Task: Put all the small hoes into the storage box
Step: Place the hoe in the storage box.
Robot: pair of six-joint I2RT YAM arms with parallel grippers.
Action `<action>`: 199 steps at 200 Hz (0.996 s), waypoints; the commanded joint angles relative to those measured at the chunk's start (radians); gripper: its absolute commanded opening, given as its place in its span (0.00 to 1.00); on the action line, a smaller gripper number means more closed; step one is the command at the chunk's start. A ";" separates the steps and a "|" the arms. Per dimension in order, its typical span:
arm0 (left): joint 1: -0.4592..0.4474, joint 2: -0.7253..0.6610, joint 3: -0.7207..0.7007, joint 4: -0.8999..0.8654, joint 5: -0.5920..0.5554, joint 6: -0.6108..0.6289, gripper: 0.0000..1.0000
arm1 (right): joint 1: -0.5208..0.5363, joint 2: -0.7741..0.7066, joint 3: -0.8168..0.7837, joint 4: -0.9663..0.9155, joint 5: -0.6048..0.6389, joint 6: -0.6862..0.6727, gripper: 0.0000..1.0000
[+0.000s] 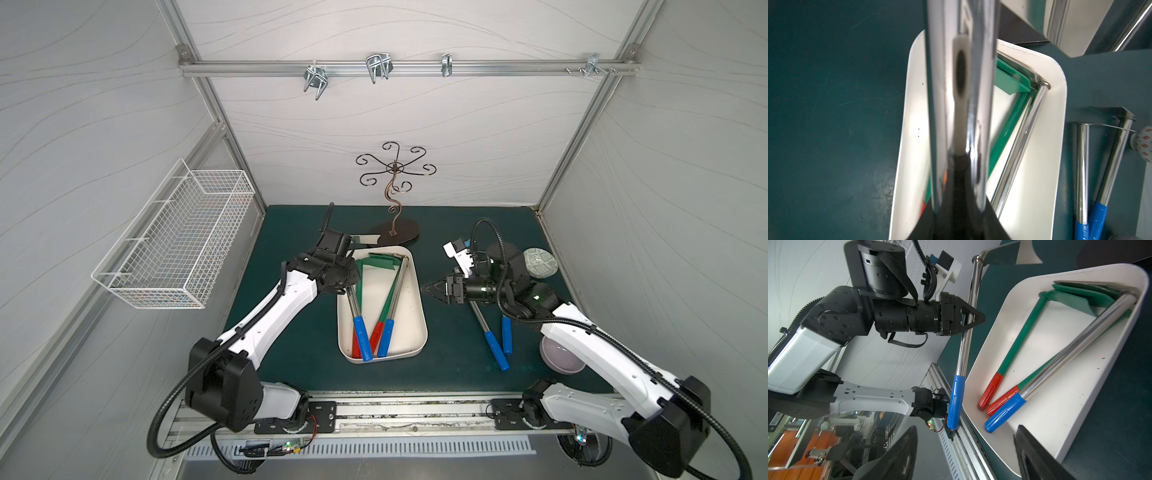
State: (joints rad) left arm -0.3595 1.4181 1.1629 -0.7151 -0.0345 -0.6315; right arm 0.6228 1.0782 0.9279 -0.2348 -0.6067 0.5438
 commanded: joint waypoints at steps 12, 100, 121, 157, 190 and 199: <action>0.010 0.104 0.119 0.008 -0.017 -0.003 0.00 | -0.029 -0.041 -0.036 -0.077 -0.030 -0.044 0.75; 0.027 0.277 0.211 -0.018 0.005 -0.054 0.00 | -0.049 -0.058 -0.074 -0.074 -0.057 -0.051 0.75; 0.031 0.301 0.222 -0.018 0.015 -0.063 0.00 | -0.054 -0.057 -0.075 -0.075 -0.061 -0.053 0.75; 0.039 0.339 0.240 -0.025 0.034 -0.073 0.00 | -0.058 -0.054 -0.077 -0.070 -0.067 -0.051 0.75; 0.040 0.374 0.253 -0.035 0.057 -0.076 0.00 | -0.059 -0.049 -0.082 -0.064 -0.069 -0.045 0.75; 0.042 0.383 0.257 -0.039 0.063 -0.076 0.00 | -0.059 -0.050 -0.085 -0.063 -0.071 -0.044 0.75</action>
State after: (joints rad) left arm -0.3275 1.7786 1.3506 -0.7731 0.0132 -0.6888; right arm 0.5690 1.0374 0.8574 -0.2985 -0.6571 0.5213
